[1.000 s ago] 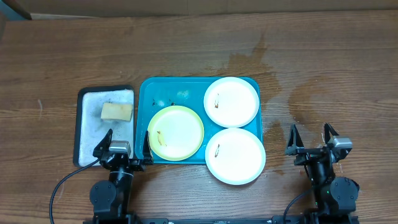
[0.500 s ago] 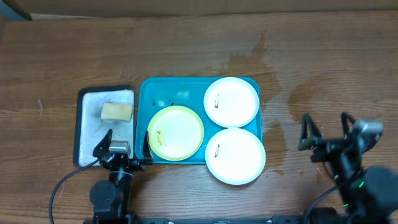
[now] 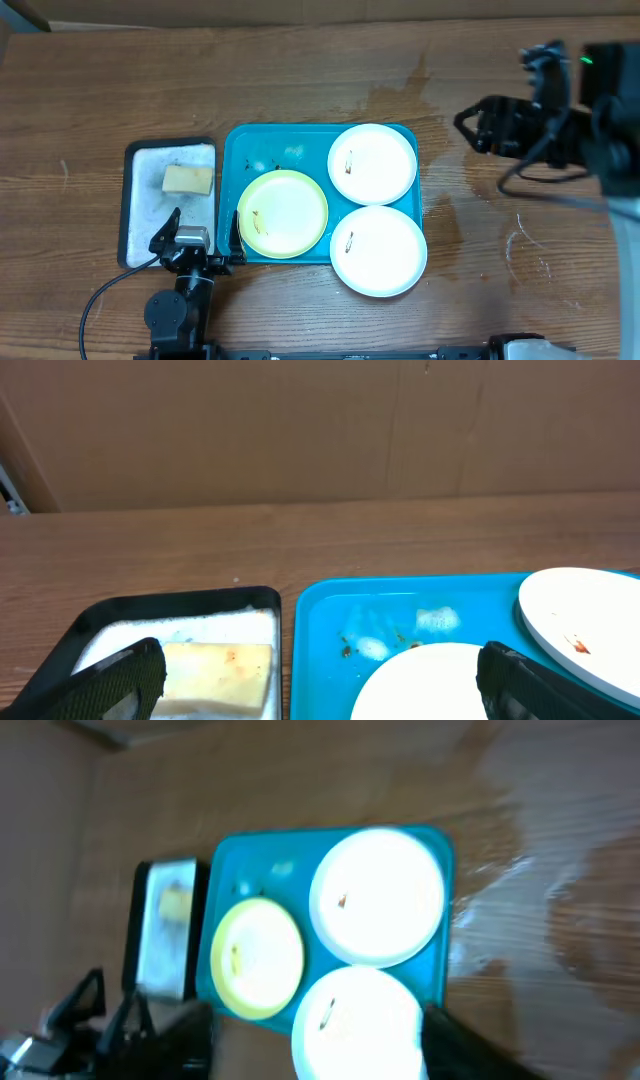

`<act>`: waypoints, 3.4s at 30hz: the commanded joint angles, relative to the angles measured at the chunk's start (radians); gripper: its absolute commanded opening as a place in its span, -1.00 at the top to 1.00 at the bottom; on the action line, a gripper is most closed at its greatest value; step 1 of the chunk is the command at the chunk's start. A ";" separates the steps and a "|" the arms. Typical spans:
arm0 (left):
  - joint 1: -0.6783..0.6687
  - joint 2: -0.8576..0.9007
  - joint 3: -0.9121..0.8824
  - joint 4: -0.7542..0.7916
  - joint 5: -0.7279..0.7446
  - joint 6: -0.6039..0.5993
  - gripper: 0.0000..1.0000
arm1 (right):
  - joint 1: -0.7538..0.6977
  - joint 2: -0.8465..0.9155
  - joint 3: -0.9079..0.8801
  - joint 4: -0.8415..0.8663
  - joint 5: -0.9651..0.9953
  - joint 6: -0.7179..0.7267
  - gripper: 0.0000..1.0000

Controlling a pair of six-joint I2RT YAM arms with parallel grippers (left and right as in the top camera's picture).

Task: Clean dirty plates on tray and stack at the side
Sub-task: 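Move the right gripper over the teal tray between yellow and white plates, then reach the left gripper to the dark tray and grasp the yellow sponge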

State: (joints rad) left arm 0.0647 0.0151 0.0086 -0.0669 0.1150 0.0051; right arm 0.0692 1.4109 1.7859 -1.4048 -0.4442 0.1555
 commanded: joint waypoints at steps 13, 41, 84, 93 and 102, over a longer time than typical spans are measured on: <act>-0.007 -0.009 -0.004 -0.002 -0.007 -0.009 -1.00 | 0.531 0.282 -0.267 0.219 0.264 0.161 -0.08; -0.007 -0.009 -0.004 0.000 -0.006 -0.009 -1.00 | 0.651 0.565 -0.452 0.754 0.330 0.202 0.41; 0.018 1.198 1.420 -1.267 -0.458 -0.776 -0.21 | 0.650 0.577 -0.452 0.772 0.331 0.209 0.51; 0.034 1.400 1.169 -0.968 -0.390 -0.903 -0.73 | 0.650 0.577 -0.452 0.776 0.332 0.212 0.49; 0.076 1.618 1.125 -0.736 -0.296 -0.926 -0.53 | 0.650 0.577 -0.452 0.785 0.331 0.212 0.41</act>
State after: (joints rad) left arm 0.1326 1.5677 1.1473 -0.8467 -0.2050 -0.8776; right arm 0.7177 1.9858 1.3346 -0.6292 -0.1226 0.3630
